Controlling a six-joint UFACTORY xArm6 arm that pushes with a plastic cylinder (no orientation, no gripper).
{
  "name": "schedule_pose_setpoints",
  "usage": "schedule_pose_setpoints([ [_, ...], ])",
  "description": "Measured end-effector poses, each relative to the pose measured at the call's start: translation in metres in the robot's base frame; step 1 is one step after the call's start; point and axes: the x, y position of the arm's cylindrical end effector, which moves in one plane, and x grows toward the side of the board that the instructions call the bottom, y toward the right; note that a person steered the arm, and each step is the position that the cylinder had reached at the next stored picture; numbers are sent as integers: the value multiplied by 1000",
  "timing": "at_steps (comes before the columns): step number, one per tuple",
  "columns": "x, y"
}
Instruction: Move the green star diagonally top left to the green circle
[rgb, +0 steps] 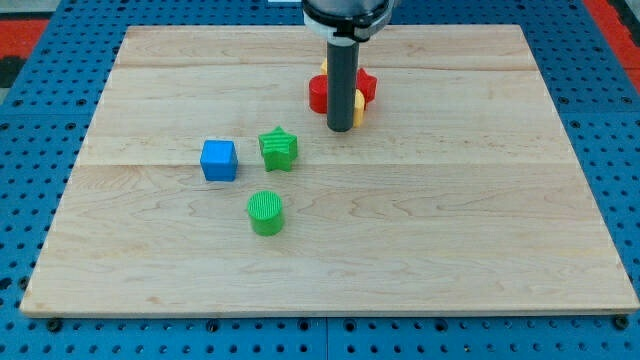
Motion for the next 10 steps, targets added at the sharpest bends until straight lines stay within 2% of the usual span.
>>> schedule_pose_setpoints([
  [1,41,6],
  [2,55,6],
  [7,53,-4],
  [8,17,-22],
  [9,42,-93],
  [10,53,-69],
])
